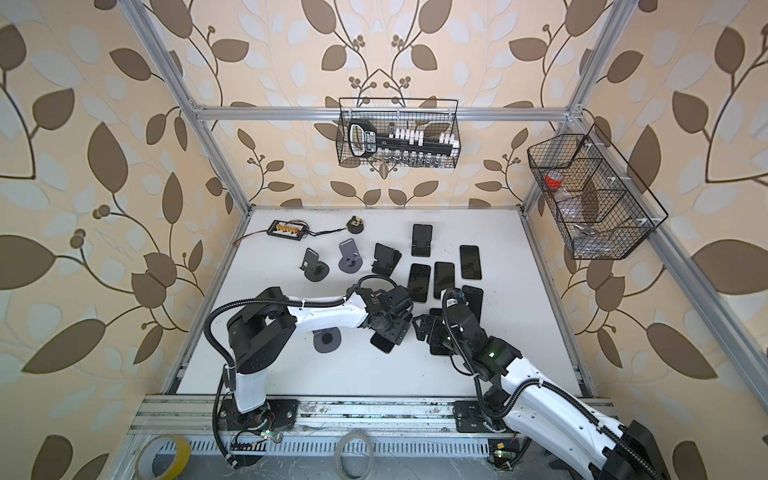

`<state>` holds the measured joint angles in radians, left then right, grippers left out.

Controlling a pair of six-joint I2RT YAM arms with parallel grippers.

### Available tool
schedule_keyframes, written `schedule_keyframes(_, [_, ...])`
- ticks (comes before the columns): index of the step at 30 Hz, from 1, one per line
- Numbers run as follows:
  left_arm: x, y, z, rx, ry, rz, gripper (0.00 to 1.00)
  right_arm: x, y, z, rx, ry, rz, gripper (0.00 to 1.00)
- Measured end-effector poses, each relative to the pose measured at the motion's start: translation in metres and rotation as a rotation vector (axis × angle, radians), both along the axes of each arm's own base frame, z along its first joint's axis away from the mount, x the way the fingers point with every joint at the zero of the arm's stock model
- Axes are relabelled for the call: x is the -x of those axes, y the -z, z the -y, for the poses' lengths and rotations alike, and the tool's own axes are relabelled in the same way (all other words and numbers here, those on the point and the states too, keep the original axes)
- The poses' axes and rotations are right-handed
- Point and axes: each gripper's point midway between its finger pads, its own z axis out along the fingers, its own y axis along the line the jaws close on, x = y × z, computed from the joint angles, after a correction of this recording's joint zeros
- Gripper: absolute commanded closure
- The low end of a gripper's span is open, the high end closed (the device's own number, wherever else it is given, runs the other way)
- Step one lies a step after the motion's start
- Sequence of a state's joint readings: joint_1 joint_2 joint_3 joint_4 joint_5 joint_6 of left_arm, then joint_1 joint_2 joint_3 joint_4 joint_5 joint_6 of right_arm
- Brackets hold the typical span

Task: Remove the phone from the phone stand

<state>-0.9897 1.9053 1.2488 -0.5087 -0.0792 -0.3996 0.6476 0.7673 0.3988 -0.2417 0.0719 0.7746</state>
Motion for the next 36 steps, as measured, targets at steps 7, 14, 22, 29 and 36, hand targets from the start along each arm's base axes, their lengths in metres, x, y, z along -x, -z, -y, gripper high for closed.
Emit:
schedule_keyframes(7, [-0.019,-0.079,0.003,0.124,0.033,0.209,0.12,-0.039,-0.037,-0.017,-0.047,0.038,0.133,0.05])
schedule_keyframes(14, [-0.065,-0.188,-0.023,0.283,-0.011,0.539,0.08,-0.105,-0.140,-0.041,-0.069,0.064,0.416,0.02])
schedule_keyframes(22, [-0.147,-0.256,-0.155,0.314,-0.383,0.818,0.01,-0.163,-0.126,-0.004,0.071,0.167,0.487,0.02])
schedule_keyframes(29, [-0.145,-0.213,-0.284,0.125,-0.668,0.939,0.01,-0.184,-0.102,0.105,0.250,0.423,0.550,0.02])
schedule_keyframes(36, [-0.115,-0.152,-0.341,-0.079,-0.800,0.931,0.01,-0.140,-0.032,0.190,0.517,0.630,0.456,0.02])
